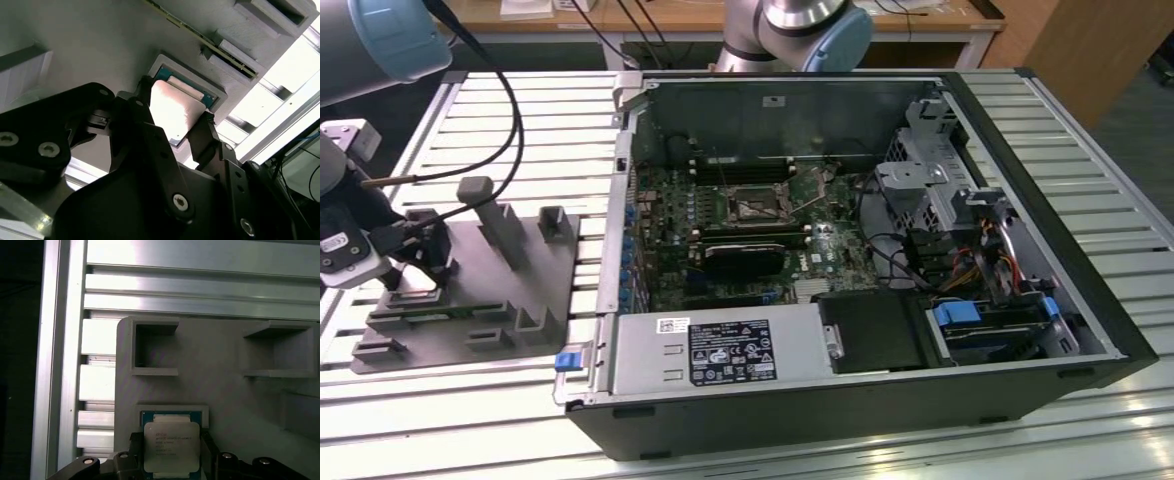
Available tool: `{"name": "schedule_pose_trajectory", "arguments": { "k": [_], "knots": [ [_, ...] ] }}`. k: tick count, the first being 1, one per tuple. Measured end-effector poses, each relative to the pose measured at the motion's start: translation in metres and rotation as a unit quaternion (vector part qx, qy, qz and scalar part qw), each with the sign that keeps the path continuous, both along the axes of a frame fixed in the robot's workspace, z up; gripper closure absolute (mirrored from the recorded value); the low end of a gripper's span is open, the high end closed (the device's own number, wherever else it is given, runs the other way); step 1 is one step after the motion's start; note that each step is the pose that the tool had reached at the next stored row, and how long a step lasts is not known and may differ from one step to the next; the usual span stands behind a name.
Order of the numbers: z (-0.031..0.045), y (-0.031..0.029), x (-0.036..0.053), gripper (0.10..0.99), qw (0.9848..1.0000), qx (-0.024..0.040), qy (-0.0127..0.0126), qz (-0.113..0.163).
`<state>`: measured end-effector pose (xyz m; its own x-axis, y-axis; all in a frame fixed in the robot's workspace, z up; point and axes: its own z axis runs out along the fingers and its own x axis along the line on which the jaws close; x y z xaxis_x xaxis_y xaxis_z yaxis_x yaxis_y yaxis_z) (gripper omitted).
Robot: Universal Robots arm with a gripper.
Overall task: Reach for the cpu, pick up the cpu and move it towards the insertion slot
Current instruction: 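Pick up the cpu and move it towards the insertion slot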
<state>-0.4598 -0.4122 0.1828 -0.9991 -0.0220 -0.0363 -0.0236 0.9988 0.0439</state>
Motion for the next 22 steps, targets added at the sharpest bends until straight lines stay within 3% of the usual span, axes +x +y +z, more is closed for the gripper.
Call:
{"name": "schedule_pose_trajectory", "arguments": {
  "k": [4,22],
  "knots": [
    [0.0027,0.0,0.0,0.545,1.0,0.0001,-0.0001,0.0],
    [0.0392,0.0,0.0,0.545,1.0,0.0,-0.0012,0.0]
  ]
}}
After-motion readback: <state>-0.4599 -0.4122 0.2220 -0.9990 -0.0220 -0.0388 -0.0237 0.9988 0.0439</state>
